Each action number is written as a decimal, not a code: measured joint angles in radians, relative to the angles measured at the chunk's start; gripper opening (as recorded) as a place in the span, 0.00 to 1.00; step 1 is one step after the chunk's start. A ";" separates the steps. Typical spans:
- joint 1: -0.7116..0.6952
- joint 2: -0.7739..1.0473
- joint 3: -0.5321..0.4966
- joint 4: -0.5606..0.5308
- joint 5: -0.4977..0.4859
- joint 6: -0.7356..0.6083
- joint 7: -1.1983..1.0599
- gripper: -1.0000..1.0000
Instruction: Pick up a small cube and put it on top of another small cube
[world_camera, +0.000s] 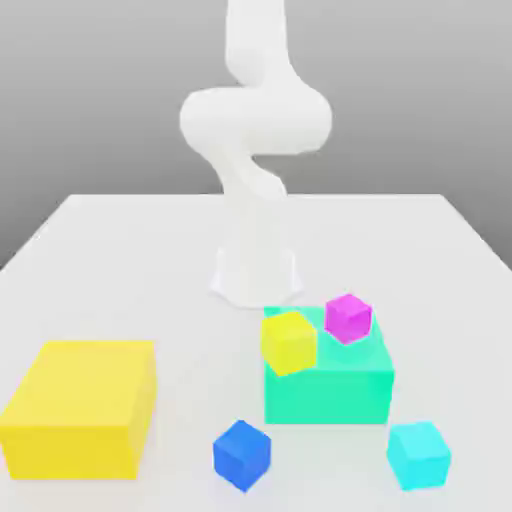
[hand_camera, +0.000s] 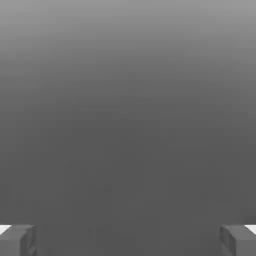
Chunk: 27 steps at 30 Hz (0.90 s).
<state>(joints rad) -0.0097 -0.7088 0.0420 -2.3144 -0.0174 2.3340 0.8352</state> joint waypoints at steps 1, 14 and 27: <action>-0.004 0.039 0.018 -0.006 -0.008 0.015 0.015 0.50; -0.010 0.514 0.202 -0.081 -0.133 0.191 0.223 0.50; 0.103 0.972 0.260 -0.148 -0.188 0.384 0.374 0.50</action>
<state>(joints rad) 0.0930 0.2636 0.3020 -2.4623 -0.2049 2.7176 1.2090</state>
